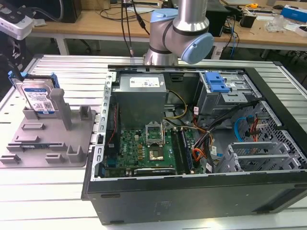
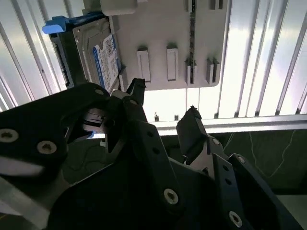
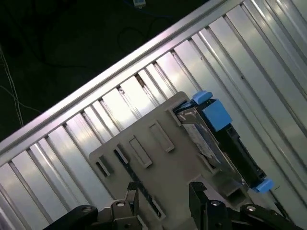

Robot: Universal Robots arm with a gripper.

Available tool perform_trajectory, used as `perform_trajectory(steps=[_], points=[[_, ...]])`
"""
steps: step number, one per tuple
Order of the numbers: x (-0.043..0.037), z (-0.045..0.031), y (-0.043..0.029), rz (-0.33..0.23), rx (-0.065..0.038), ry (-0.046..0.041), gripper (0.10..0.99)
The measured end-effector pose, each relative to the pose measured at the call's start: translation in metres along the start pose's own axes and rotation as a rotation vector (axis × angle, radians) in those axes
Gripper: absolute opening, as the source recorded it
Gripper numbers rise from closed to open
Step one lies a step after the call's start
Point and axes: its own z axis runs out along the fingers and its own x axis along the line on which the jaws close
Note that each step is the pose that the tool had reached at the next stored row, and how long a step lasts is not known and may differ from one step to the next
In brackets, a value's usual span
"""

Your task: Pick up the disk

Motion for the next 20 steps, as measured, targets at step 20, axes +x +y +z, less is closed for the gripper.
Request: perform_trajectory(steps=[20], points=[[-0.0001,0.0078,-0.0002,-0.471,0.033,0.0198,0.541]])
